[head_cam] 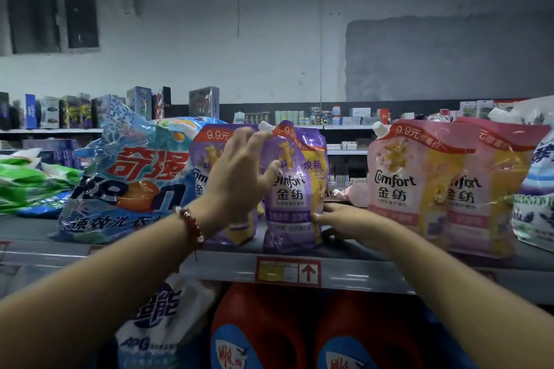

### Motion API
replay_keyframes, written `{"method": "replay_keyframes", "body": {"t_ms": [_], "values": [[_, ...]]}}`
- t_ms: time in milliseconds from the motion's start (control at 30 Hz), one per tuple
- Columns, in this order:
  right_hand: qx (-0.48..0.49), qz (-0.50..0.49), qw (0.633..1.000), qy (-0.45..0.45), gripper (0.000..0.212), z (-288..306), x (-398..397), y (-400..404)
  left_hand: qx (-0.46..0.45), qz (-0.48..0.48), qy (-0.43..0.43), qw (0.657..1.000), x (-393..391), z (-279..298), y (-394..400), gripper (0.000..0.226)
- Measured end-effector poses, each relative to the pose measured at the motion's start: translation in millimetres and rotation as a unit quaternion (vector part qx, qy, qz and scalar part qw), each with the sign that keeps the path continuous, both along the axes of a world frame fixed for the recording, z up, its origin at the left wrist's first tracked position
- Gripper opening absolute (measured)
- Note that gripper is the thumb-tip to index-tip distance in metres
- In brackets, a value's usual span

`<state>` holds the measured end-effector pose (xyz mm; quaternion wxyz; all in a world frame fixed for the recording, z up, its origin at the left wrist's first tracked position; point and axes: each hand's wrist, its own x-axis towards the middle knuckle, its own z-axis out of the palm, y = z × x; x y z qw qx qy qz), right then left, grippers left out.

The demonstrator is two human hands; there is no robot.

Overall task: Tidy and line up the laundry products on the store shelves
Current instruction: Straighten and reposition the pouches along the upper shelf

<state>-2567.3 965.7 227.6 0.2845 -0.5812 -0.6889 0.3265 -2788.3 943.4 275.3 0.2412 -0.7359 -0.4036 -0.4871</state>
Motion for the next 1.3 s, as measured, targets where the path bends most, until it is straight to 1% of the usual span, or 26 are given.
{"method": "replay_keyframes", "body": {"t_ms": [33, 67, 100, 167, 233, 300, 333, 367, 433, 500, 667, 733, 800, 867, 933, 1000, 1067, 1100, 1133, 1167, 1200, 1233, 1300], "values": [[0.009, 0.004, 1.000, 0.010, 0.029, -1.4, -1.9, 0.6, 0.035, 0.006, 0.061, 0.998, -1.1, 16.1, 0.0, 0.054], [0.015, 0.007, 1.000, 0.023, 0.030, -1.7, -3.4, 0.1, 0.050, 0.015, 0.124, 0.991, -0.9, 32.3, 2.2, 0.054], [0.015, 0.009, 0.999, 0.038, 0.034, -1.6, -4.2, -1.1, 0.041, 0.030, 0.182, 0.982, 1.5, 47.3, 5.6, 0.055], [0.011, 0.013, 0.998, 0.055, 0.038, -4.0, -2.7, -0.5, -0.020, 0.068, 0.263, 0.962, 12.7, 70.3, 13.5, 0.058], [0.015, 0.011, 0.998, 0.059, 0.042, -8.5, 0.0, 0.6, -0.088, 0.119, 0.304, 0.941, 25.2, 84.6, 23.4, 0.061], [0.016, 0.004, 0.997, 0.071, 0.044, -13.5, 4.8, 3.6, -0.128, 0.161, 0.303, 0.931, 31.3, 94.5, 35.6, 0.055], [0.012, 0.006, 0.997, 0.078, 0.043, -15.0, 7.6, 4.7, -0.150, 0.163, 0.290, 0.931, 31.6, 99.0, 41.1, 0.050], [0.005, 0.011, 0.996, 0.088, 0.040, -14.9, 10.4, 4.4, -0.180, 0.141, 0.267, 0.936, 31.1, 102.9, 46.1, 0.042], [-0.008, 0.022, 0.992, 0.121, 0.036, -15.3, 14.8, 4.9, -0.248, 0.060, 0.207, 0.944, 31.7, 110.4, 54.0, 0.030], [-0.005, 0.026, 0.991, 0.130, 0.035, -16.6, 15.3, 3.4, -0.268, 0.005, 0.177, 0.947, 34.6, 118.1, 57.1, 0.026], [0.103, -0.042, 0.989, 0.094, 0.030, -24.9, 13.0, 6.6, -0.330, -0.061, 0.126, 0.934, 32.1, 129.2, 60.2, 0.025], [0.119, -0.048, 0.989, 0.068, 0.025, -25.8, 10.3, 3.4, -0.333, -0.067, 0.120, 0.933, 31.6, 125.5, 60.4, 0.021], [0.126, -0.057, 0.989, 0.049, 0.026, -24.7, 7.6, -2.0, -0.322, -0.061, 0.128, 0.936, 31.4, 123.1, 59.4, 0.024], [0.121, -0.075, 0.990, -0.009, 0.033, -19.8, 6.3, -9.2, -0.309, -0.034, 0.151, 0.939, 25.1, 126.4, 54.5, 0.036], [0.098, -0.103, 0.985, -0.095, 0.045, -11.1, 5.4, -17.7, -0.290, 0.016, 0.197, 0.936, 7.2, 131.1, 47.7, 0.050], [0.100, -0.120, 0.976, -0.152, 0.049, 3.7, 3.7, -30.8, -0.287, 0.084, 0.260, 0.918, -19.8, 131.6, 46.2, 0.057], [0.160, -0.130, 0.965, -0.165, 0.040, 25.1, -0.1, -48.8, -0.308, 0.141, 0.292, 0.895, -47.9, 126.6, 51.5, 0.052], [0.205, -0.136, 0.955, -0.168, 0.037, 37.8, -3.4, -57.2, -0.320, 0.143, 0.276, 0.895, -58.7, 123.0, 55.2, 0.043], [0.258, -0.141, 0.939, -0.179, 0.039, 50.9, -8.2, -63.5, -0.325, 0.126, 0.246, 0.904, -66.8, 119.7, 58.2, 0.032], [0.316, -0.142, 0.919, -0.191, 0.045, 64.1, -13.6, -65.8, -0.323, 0.101, 0.215, 0.916, -72.0, 118.0, 59.5, 0.025], [0.363, -0.133, 0.900, -0.202, 0.053, 76.7, -19.2, -63.6, -0.320, 0.079, 0.192, 0.924, -75.1, 118.4, 59.8, 0.023], [0.390, -0.117, 0.887, -0.217, 0.061, 90.2, -25.1, -59.1, -0.321, 0.061, 0.178, 0.928, -76.8, 119.9, 58.0, 0.022], [0.390, -0.092, 0.871, -0.284, 0.077, 115.3, -34.2, -40.4, -0.334, 0.040, 0.152, 0.929, -79.2, 123.6, 51.3, 0.020]]}}
